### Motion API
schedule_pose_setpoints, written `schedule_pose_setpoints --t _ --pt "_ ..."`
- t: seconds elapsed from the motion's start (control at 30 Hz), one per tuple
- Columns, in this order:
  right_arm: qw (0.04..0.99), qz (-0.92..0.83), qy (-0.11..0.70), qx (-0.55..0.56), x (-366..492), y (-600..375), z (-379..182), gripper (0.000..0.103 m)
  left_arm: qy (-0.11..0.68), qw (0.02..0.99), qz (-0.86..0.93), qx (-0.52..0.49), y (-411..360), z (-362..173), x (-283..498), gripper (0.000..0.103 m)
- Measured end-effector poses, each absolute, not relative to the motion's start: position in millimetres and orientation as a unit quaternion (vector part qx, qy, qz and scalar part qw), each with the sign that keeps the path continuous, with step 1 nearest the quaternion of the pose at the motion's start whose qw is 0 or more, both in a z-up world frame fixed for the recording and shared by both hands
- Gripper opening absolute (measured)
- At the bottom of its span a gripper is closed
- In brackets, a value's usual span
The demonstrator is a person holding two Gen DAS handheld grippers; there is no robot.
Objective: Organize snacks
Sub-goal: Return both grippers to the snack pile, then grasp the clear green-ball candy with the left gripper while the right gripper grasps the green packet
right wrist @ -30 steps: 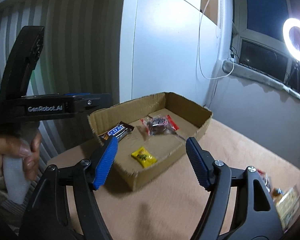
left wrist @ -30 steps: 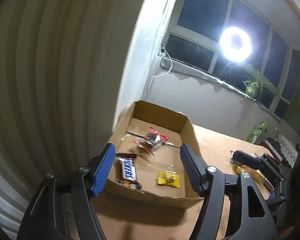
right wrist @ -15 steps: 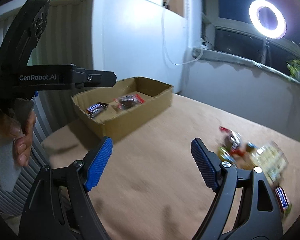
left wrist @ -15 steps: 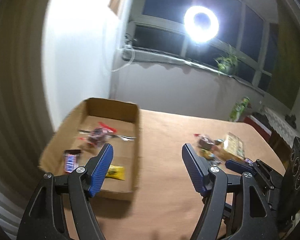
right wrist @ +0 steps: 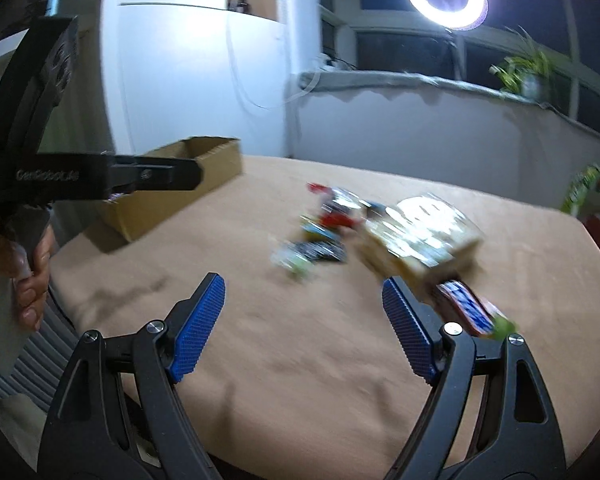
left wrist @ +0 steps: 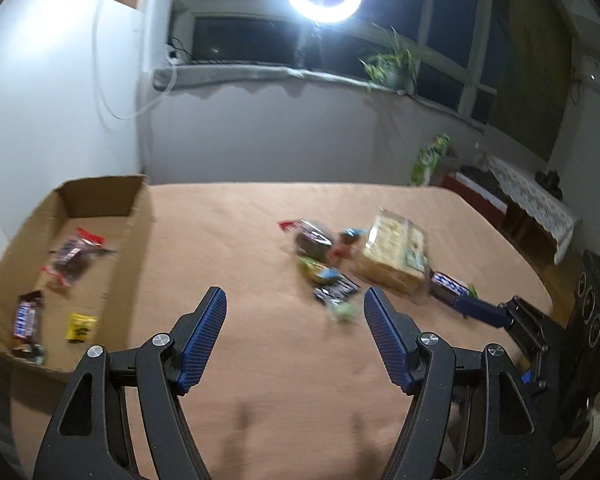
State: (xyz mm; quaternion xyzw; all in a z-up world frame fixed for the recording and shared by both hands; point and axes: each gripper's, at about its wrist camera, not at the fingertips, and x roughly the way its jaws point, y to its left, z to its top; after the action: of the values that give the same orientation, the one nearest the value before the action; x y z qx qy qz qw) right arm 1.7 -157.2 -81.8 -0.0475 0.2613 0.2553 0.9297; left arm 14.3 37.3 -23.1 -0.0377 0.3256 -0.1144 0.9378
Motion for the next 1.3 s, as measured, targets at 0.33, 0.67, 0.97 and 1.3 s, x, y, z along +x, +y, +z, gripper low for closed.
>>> schedule_pose_setpoints --t 0.33,0.67,0.97,1.3 --pt "0.942 0.178 0.284 0.001 13.0 -242.7 -92.5 0.084 0.377 0.915 -0.140 -0.015 -1.9 -62.5 30.2 0.071" --pt "0.922 0.181 0.320 0.118 35.2 -290.2 -112.5 0.084 0.400 0.904 -0.150 0.008 -24.6 -87.1 57.0 0.071" --pt "0.915 0.190 0.339 0.110 59.9 -282.3 -118.1 0.059 0.411 0.899 -0.150 0.010 -27.9 -93.4 69.4 0.055" --pt "0.917 0.195 0.335 0.099 55.6 -282.4 -117.2 0.031 0.402 0.904 -0.145 0.004 -20.9 -94.1 70.0 0.021"
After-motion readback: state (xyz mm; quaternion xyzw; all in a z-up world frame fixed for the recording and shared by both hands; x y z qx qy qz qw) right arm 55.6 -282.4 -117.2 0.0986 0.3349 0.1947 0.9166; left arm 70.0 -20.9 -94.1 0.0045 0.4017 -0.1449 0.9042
